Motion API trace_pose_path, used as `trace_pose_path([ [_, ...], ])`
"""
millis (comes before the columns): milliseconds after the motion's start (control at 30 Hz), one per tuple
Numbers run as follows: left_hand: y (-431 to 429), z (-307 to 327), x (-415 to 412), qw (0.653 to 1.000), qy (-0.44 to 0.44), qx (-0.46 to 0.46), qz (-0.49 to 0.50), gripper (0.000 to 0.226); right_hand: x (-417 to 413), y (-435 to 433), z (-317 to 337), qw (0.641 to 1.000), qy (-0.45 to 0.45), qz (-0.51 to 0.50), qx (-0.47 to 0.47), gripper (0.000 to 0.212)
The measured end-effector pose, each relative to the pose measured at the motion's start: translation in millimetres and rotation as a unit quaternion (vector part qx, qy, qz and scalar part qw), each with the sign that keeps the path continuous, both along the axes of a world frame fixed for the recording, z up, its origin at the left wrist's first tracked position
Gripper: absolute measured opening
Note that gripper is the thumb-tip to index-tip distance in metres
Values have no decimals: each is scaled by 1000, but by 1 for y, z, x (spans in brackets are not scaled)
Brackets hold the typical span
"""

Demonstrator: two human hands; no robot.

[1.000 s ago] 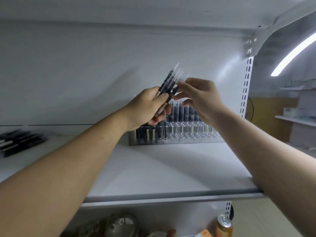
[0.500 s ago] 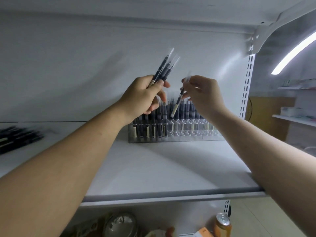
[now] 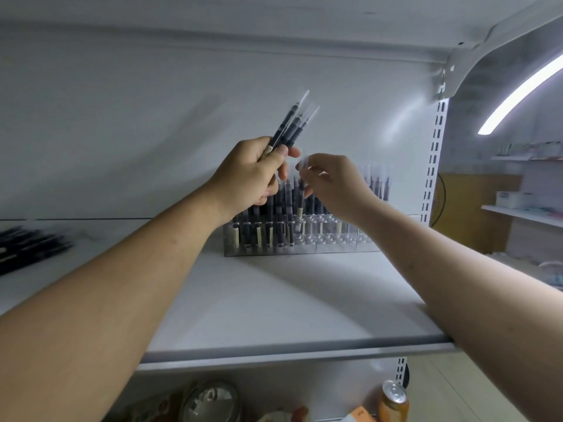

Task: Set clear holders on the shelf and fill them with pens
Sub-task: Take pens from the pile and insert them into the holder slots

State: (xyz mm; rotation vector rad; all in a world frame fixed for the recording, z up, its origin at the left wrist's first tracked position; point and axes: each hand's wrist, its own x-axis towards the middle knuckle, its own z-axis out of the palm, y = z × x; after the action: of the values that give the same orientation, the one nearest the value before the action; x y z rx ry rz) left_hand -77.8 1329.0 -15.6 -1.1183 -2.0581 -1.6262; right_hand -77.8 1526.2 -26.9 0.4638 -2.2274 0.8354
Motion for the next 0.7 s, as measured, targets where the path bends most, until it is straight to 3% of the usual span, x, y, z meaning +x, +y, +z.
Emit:
trace_pose_path([
  [333,0,0,1,1000,2,-3,2,25,-5,0,-7,998,-40,-7,51,22],
  [433,0,0,1,1000,1,-5,0,24,-6,2,-7,999,-37,-6,33,13],
  [533,0,0,1,1000,2,-10,1,24,-3,4,-4,1000,-30,-8,2,22],
  [700,0,0,0,1000,-2,-19,9,24,4,10,5,997,55,3,-58,16],
])
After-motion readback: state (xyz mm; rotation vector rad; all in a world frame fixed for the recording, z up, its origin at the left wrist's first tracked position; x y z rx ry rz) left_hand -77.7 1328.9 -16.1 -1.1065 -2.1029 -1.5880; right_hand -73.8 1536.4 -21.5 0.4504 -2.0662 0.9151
